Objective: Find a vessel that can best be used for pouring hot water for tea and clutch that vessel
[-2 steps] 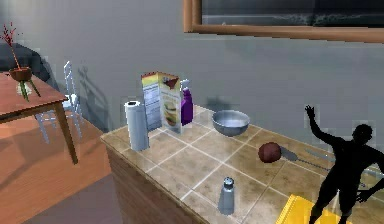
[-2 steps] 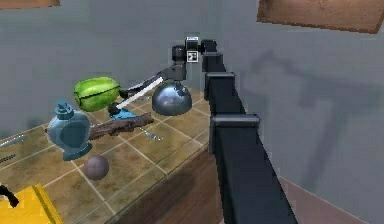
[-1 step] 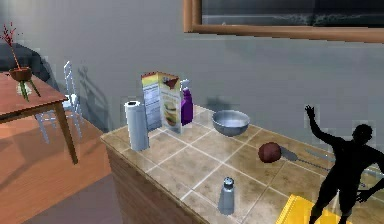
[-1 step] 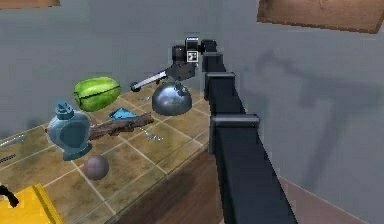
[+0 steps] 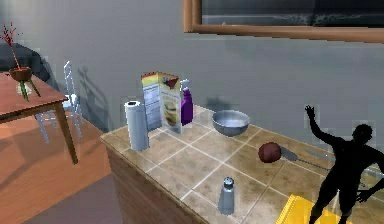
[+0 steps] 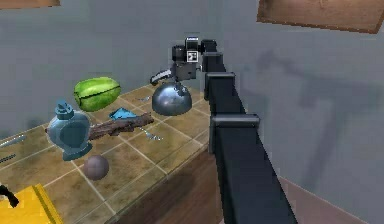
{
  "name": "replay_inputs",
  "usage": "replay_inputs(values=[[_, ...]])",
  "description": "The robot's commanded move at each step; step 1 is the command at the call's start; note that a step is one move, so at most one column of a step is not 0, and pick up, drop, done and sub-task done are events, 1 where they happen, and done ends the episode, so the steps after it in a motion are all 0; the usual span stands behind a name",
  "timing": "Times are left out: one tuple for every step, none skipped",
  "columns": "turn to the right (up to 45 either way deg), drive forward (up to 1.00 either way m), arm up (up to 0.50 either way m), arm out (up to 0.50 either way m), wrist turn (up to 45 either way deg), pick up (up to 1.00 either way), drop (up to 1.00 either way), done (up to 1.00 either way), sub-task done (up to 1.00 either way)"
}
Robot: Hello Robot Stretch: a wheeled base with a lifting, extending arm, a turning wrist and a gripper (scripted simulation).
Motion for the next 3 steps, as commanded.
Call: replay_inputs(values=[[0.0,0.00,-0.16,0.00,0.0,0.00,0.00,0.00,0.00],[0.0,0.00,0.00,0.00,0.0,1.00,0.00,0.00,0.00],[0.0,0.00,0.10,0.00,0.0,0.00,0.00,0.00,0.00]])
